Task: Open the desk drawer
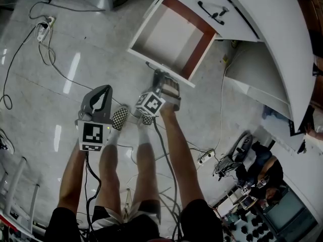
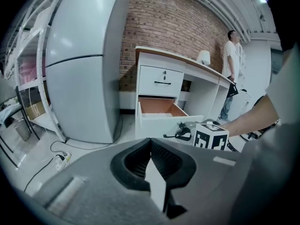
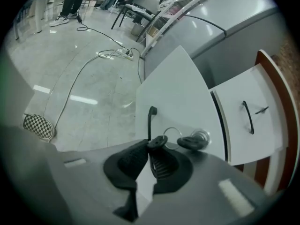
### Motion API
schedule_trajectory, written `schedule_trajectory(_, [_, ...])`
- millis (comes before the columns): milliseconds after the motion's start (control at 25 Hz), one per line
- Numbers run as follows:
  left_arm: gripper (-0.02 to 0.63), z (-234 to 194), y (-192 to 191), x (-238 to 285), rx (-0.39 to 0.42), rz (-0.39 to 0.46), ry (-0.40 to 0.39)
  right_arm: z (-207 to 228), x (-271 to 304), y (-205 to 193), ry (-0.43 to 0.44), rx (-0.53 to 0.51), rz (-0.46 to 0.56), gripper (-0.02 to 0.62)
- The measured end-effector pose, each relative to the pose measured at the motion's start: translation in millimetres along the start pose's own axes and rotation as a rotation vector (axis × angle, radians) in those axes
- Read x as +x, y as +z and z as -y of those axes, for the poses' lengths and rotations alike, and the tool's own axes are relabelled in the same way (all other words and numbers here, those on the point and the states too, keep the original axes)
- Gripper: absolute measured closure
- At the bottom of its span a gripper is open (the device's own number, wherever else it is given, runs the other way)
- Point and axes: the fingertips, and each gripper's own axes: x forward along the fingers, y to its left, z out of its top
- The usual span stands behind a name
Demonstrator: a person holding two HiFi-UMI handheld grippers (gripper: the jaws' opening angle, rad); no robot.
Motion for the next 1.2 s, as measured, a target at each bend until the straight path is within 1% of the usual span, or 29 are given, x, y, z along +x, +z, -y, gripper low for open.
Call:
schedule_trajectory(80, [0.595, -2.4, 2.8, -1.2, 0.005, -0.003, 0.005, 0.8, -1.1, -0.7, -0.006, 0.002, -0.006, 0.569])
schedule_trajectory(160, [0.595, -5.1, 6.1, -2.6, 0.004, -0.003, 0.011, 1.2, -4.2, -2.6, -0.001, 0.026, -0.013, 0.558])
schedule_trajectory(200, [0.595, -6.1, 8.0, -3.1, 0.004, -0.002, 0.012, -0.4, -5.5, -4.2, 0.014, 0.046, -0.014, 0.529])
schedule_trajectory(240, [0.595, -6.8, 10.2, -3.5, 0.005, -0.002, 0.013, -2.5, -6.9, -5.9, 0.032, 0.065, -0.012, 0.473])
schedule_trajectory(400, [0.595, -4.5, 22.0, -4.6, 0.018, -0.004, 0.007, -5.4, -17.0, -11.2, 0.077, 0.101, -0.006, 0.376])
schedule_trajectory(440, [0.595, -3.2, 25.6, -5.4, 0.022, -0.002, 0.003, -4.6, -19.9, -12.5, 0.078, 0.103, -0.008, 0.364])
schedule_trajectory(600, [0.595, 0.2, 42.4, -10.7, 0.047, 0.013, -0.009, 4.6, -33.7, -12.4, 0.067, 0.115, -0.014, 0.364])
schedule_trajectory(720, [0.595, 6.1, 58.9, -17.4, 0.050, 0.020, -0.013, 14.8, -51.9, -15.3, 0.083, 0.124, -0.008, 0.364])
schedule_trajectory(800, [0.595, 6.4, 73.8, -21.5, 0.057, 0.028, -0.016, 24.9, -64.1, -15.1, 0.087, 0.143, -0.002, 0.364])
schedule_trajectory(880, [0.595, 3.9, 90.2, -25.3, 0.069, 0.040, -0.018, 39.4, -76.2, -12.3, 0.068, 0.171, 0.006, 0.364])
schedule_trajectory(1000, [0.595, 3.5, 119.3, -32.5, 0.086, 0.066, -0.021, 72.4, -98.8, -9.7, 0.030, 0.253, 0.018, 0.364])
schedule_trajectory(1200, [0.595, 14.7, 180.2, -53.4, 0.112, 0.118, -0.033, 146.4, -150.3, -8.7, -0.032, 0.438, 0.058, 0.364])
